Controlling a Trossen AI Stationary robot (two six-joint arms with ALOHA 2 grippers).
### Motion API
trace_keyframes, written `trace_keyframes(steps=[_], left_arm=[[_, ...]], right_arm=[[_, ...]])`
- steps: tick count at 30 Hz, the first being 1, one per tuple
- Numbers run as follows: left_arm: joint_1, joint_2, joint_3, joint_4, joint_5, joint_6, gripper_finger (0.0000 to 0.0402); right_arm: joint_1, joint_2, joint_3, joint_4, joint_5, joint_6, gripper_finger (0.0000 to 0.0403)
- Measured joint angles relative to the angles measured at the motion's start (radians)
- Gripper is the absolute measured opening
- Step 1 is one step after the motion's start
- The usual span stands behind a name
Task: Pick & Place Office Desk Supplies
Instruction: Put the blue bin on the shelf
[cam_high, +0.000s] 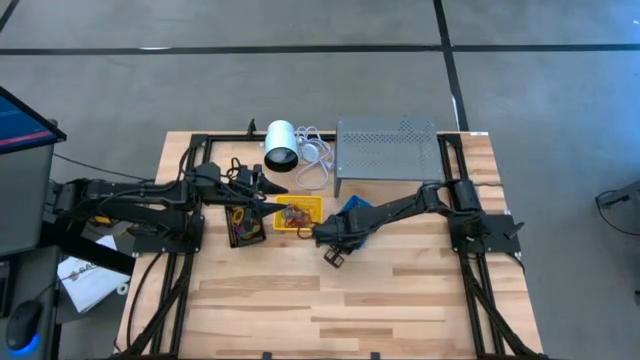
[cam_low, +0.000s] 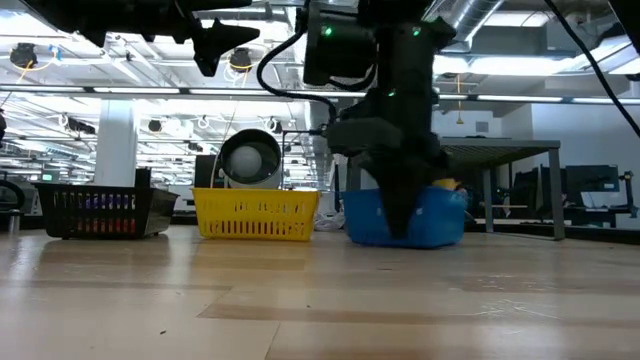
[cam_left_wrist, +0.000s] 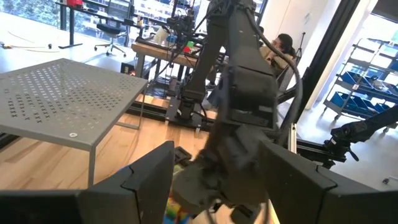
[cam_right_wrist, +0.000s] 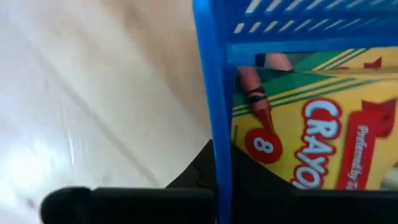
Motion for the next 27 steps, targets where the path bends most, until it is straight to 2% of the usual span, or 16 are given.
trace_keyframes(steps=[11, 18, 27], left_arm=[[0.0, 0.0, 0.0, 0.015, -0.001, 0.0, 0.0225], [0.0, 0.0, 0.0, 0.029, 0.0, -0.016, 0.0225], [0.0, 0.0, 0.0, 0.026, 0.0, -0.053, 0.0225]], right_arm=[[0.125, 0.0, 0.044, -0.201, 0.0, -0.049, 0.0], [0.181, -0.01, 0.049, -0.211, 0.005, -0.057, 0.0], [0.234, -0.187, 0.05, -0.272, 0.097, -0.087, 0.0]])
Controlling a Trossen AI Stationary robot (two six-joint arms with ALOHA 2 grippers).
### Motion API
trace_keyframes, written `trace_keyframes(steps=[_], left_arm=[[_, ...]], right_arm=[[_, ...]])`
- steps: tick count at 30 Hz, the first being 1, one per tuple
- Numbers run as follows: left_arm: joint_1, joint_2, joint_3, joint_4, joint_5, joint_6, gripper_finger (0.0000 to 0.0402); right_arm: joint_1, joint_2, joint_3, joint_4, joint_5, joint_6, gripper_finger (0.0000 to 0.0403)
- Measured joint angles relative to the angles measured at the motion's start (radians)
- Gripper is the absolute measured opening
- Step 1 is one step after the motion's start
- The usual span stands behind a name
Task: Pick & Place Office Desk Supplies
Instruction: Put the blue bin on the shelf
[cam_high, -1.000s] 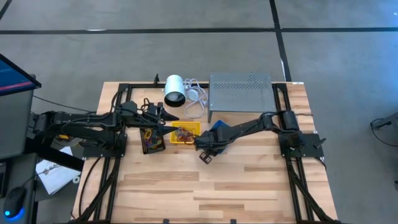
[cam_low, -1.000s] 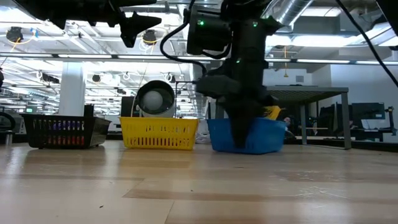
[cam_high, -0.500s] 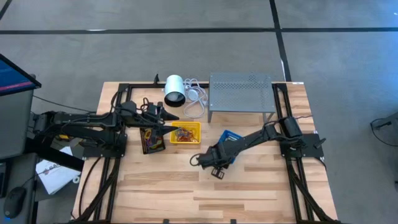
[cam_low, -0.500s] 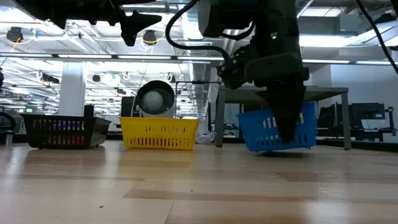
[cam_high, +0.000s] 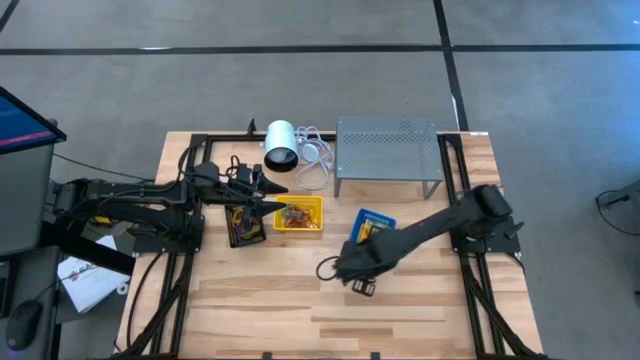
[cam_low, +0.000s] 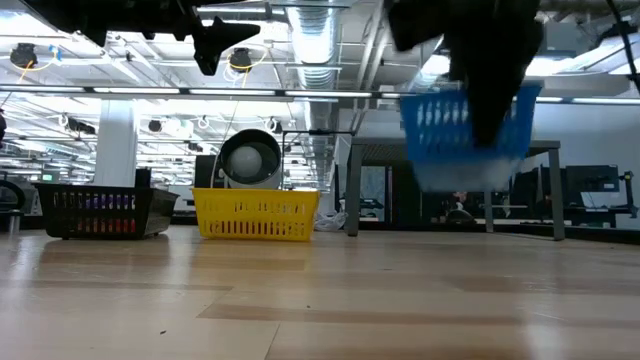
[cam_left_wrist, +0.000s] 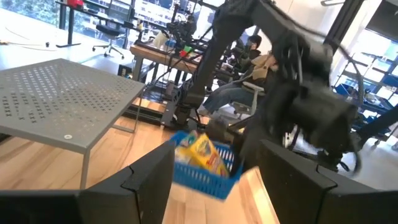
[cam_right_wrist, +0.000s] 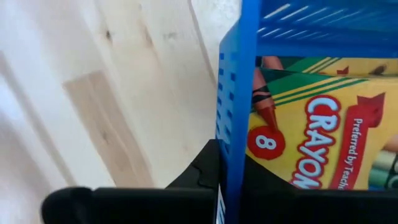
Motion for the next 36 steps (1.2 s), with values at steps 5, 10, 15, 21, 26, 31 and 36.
trace_keyframes(steps=[5, 10, 15, 21, 26, 31, 36], left_arm=[[0.0, 0.0, 0.0, 0.003, 0.0, 0.0, 0.0225], [0.0, 0.0, 0.0, 0.025, 0.0, 0.0, 0.0225], [0.001, 0.0, 0.0, 0.045, 0.0, 0.0, 0.0225], [0.001, 0.0, 0.0, 0.072, 0.0, 0.0, 0.0225], [0.001, 0.0, 0.0, 0.077, 0.0, 0.0, 0.0225], [0.001, 0.0, 0.0, 0.077, 0.0, 0.0, 0.0225], [0.007, 0.0, 0.0, 0.077, 0.0, 0.005, 0.0225]], right_arm=[[-0.003, -0.118, 0.0, -0.129, 0.042, -0.069, 0.0], [-0.032, -0.223, 0.0, -0.215, 0.076, -0.174, 0.0], [-0.072, -0.305, 0.001, -0.265, 0.106, -0.286, 0.0], [-0.188, -0.372, 0.001, -0.319, 0.116, -0.435, 0.0], [-0.301, -0.409, 0.001, -0.359, 0.095, -0.582, 0.0], [-0.415, -0.465, 0.001, -0.354, 0.069, -0.72, 0.0], [-0.53, -0.509, 0.001, -0.348, 0.066, -0.81, 0.0]])
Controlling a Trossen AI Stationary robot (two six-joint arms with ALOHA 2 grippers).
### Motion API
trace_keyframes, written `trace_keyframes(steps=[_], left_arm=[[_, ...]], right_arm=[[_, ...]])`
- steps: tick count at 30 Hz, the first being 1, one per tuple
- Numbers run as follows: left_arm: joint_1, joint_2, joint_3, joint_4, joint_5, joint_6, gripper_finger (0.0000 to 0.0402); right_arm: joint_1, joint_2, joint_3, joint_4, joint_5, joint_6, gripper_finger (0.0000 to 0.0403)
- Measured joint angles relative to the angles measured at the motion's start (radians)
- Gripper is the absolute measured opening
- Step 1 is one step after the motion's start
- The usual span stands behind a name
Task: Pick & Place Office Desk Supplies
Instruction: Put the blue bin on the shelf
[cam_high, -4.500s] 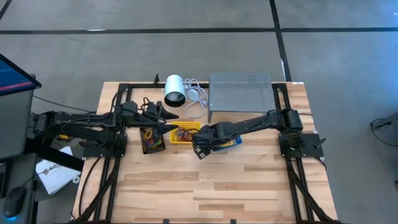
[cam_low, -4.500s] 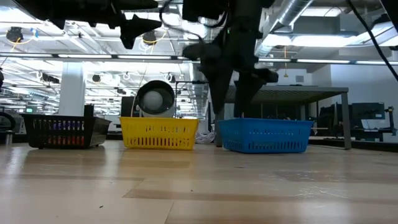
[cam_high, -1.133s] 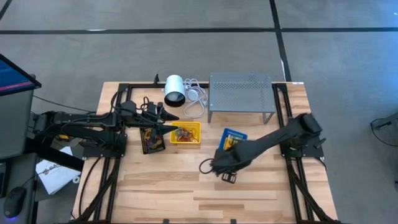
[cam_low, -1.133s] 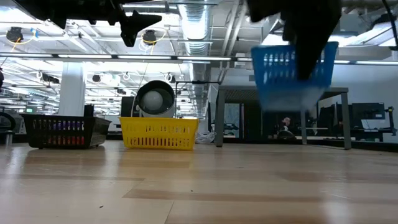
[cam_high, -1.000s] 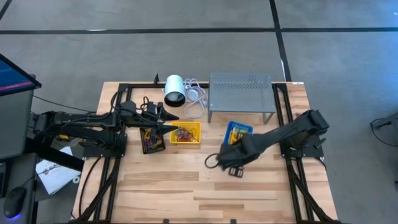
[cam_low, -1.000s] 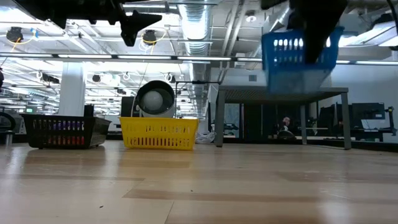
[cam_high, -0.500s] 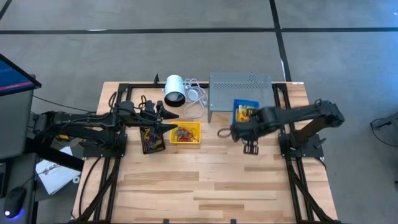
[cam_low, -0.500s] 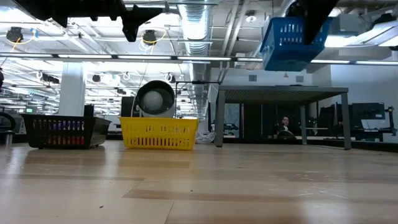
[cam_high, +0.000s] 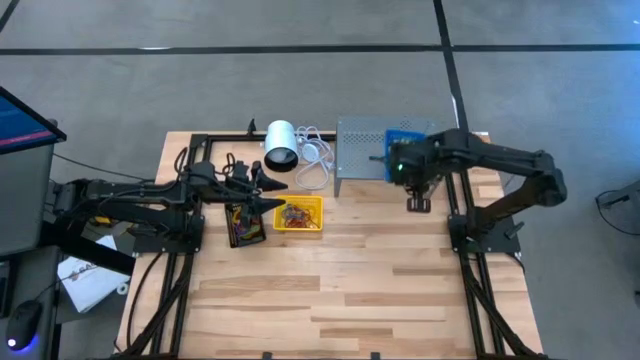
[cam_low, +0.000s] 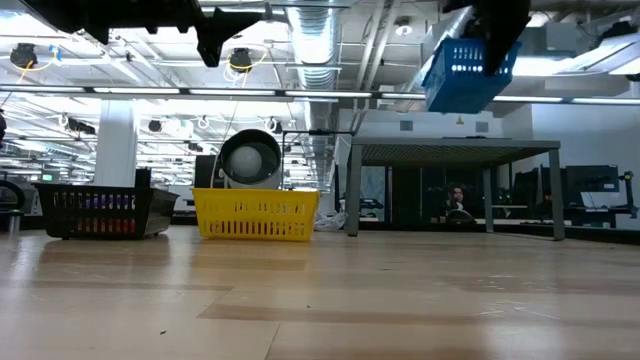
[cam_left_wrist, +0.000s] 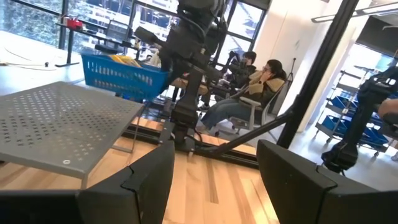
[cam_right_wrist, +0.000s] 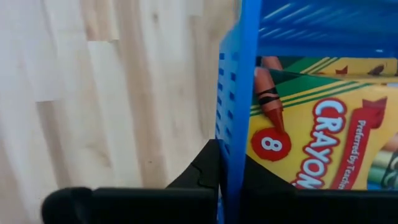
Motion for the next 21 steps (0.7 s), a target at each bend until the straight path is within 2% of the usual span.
trace_keyframes(steps=[13, 21], left_arm=[[0.047, 0.0, 0.0, -0.002, -0.001, 0.002, 0.0225], [0.047, 0.0, 0.0, -0.002, 0.0, 0.002, 0.0225]], right_arm=[[-0.249, -0.011, 0.0, -0.002, -0.027, -0.216, 0.0], [-0.397, -0.017, -0.039, 0.008, -0.052, -0.283, 0.0]])
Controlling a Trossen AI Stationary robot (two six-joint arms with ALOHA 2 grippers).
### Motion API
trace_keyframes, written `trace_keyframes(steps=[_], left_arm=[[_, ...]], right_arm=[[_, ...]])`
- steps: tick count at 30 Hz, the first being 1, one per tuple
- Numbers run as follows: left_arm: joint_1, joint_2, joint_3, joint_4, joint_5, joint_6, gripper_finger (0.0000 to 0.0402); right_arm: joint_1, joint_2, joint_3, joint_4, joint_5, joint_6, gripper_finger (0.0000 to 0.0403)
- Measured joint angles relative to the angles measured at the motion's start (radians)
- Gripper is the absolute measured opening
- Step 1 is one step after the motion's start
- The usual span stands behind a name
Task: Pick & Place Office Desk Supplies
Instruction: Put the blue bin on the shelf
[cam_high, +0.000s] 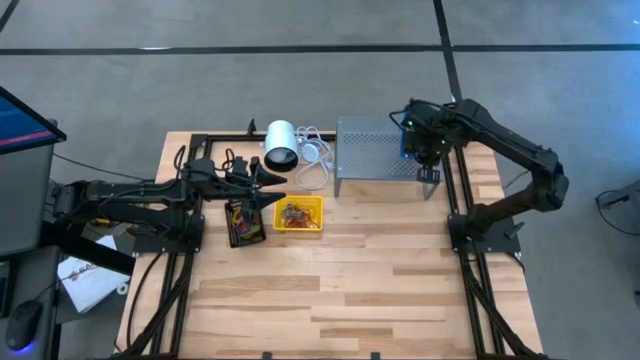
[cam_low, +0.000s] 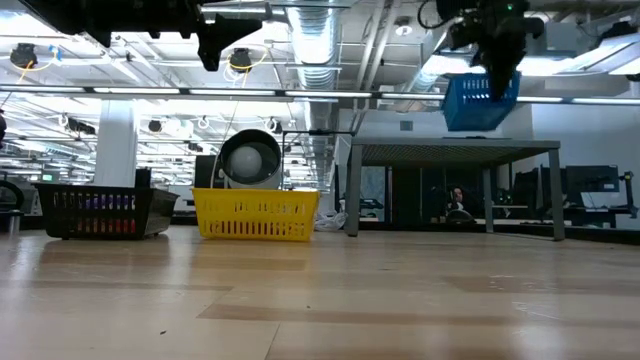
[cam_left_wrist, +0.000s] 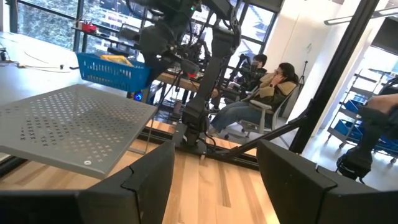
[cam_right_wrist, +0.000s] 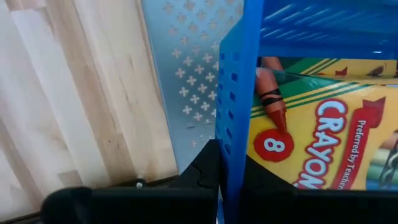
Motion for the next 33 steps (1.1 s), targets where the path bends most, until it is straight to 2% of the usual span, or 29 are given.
trace_keyframes(steps=[19, 25, 33], left_arm=[[0.0, 0.0, 0.0, 0.0, 0.0, 0.004, 0.0225], [0.0, 0.0, 0.0, 0.0, 0.0, 0.004, 0.0225], [0.032, 0.0, 0.0, 0.0, 0.0, 0.004, 0.0225]], right_arm=[[-0.155, -0.074, -0.245, 0.135, -0.082, -0.123, 0.0], [-0.16, -0.076, -0.302, 0.176, -0.079, -0.143, 0.0], [-0.161, -0.082, -0.312, 0.176, -0.08, -0.128, 0.0]])
